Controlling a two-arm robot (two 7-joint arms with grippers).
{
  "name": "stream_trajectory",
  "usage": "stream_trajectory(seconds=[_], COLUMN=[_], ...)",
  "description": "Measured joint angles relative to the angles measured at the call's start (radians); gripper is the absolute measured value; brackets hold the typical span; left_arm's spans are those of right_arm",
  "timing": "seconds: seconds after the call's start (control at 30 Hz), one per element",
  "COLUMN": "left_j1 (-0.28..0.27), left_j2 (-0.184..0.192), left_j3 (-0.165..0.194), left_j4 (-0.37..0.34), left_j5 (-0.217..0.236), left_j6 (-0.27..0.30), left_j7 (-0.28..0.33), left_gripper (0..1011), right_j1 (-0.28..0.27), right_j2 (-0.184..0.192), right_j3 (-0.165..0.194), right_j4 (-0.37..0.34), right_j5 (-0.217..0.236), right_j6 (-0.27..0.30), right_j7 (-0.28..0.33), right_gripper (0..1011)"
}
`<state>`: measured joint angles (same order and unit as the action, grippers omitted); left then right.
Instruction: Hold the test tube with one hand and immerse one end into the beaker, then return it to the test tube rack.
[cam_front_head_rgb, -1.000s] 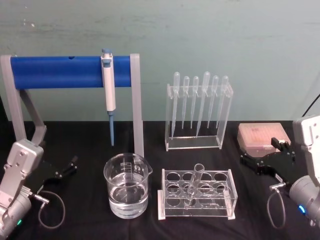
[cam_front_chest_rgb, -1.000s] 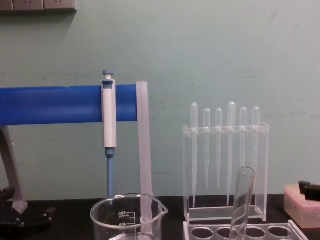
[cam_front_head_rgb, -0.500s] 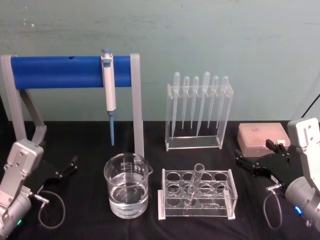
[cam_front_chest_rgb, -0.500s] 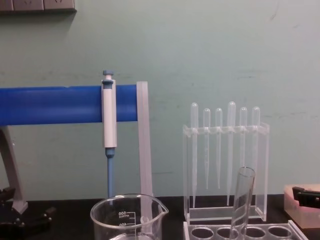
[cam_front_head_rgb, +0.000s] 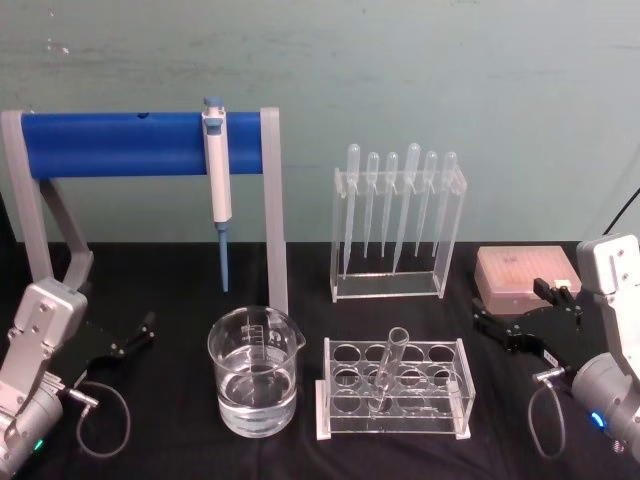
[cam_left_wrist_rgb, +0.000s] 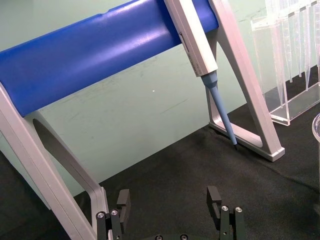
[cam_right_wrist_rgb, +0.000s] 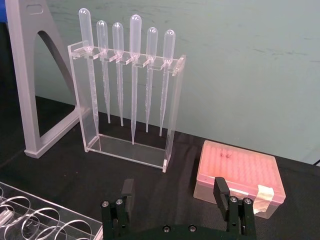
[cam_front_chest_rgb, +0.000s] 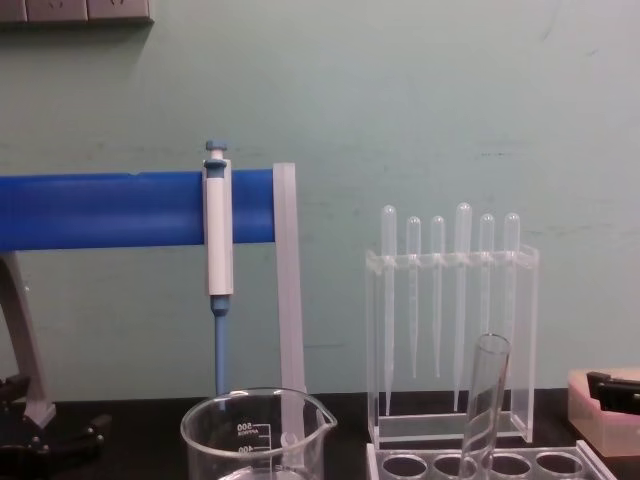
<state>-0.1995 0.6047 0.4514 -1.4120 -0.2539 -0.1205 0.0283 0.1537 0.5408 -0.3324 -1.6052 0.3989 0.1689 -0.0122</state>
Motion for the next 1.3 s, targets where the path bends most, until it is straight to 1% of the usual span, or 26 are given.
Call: stream_trajectory(seconds=[1.3], left_j1=[0.000], left_j2=[0.000], left_j3=[0.000], left_j4=[0.000], left_j5=[0.000], left_j6=[0.000], left_j7=[0.000], left_gripper=[1000], right_j1=[-0.001], right_j2=[0.001], right_j3=[0.000], right_j4=[-0.002], right_j5=[0.002], right_j6=[0.002], right_j7=[-0.003], right_gripper=[1003])
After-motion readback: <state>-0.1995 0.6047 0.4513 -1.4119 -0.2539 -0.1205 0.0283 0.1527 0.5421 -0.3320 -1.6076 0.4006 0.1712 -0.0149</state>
